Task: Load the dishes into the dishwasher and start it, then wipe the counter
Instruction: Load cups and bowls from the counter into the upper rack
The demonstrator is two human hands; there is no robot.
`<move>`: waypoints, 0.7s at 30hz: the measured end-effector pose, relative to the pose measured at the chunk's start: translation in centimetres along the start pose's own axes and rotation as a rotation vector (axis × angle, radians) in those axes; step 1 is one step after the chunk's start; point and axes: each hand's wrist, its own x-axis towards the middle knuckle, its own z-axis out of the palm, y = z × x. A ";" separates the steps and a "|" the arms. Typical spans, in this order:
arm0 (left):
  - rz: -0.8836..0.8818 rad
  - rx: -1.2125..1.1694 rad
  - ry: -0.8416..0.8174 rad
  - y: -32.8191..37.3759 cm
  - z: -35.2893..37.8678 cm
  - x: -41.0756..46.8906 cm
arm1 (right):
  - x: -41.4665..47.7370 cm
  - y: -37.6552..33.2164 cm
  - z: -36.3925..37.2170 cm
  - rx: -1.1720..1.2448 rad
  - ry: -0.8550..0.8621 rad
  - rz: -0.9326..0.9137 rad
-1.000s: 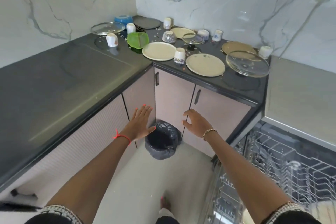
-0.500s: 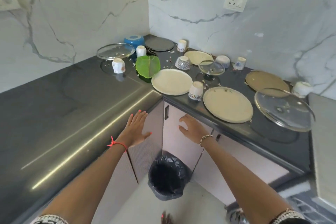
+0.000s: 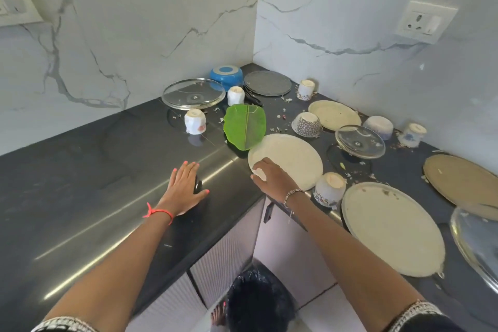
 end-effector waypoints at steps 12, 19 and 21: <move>-0.172 -0.016 -0.030 -8.4 -1.9 10.7 | 17.9 -5.0 2.1 0.094 -0.079 0.094; -0.232 0.093 -0.069 -10.5 -1.1 13.2 | 25.5 -9.8 5.3 0.150 0.014 0.268; -0.225 0.145 -0.055 -10.5 -0.7 13.2 | 26.9 -10.8 5.9 0.146 0.042 0.314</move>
